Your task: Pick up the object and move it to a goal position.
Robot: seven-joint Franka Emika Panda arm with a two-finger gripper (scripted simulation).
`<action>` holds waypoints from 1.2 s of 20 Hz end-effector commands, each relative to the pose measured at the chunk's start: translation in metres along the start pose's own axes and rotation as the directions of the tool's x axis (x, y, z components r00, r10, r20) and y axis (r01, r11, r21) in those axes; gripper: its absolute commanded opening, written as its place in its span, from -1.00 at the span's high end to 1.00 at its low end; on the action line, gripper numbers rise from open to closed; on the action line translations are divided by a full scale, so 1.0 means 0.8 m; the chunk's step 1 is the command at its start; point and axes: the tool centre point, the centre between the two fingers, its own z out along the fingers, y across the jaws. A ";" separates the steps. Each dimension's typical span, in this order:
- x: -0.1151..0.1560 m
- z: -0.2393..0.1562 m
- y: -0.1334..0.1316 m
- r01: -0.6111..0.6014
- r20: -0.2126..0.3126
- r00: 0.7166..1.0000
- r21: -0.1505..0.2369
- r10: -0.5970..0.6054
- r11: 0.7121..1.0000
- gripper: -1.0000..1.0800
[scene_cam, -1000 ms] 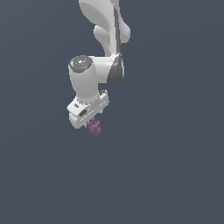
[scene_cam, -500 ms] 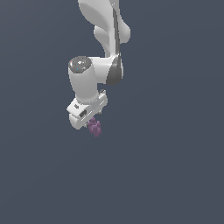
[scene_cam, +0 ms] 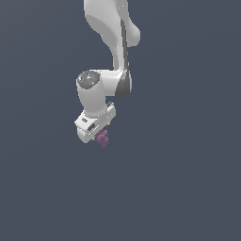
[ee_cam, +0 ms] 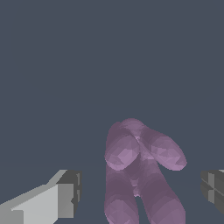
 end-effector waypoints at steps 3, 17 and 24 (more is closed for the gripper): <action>0.000 0.020 0.000 0.001 0.000 1.000 0.000 -0.001 1.000 -0.92; 0.001 0.022 0.001 0.002 0.000 1.000 0.000 -0.002 1.000 1.00; 0.003 0.003 0.000 0.002 0.000 1.000 0.000 -0.002 1.000 1.00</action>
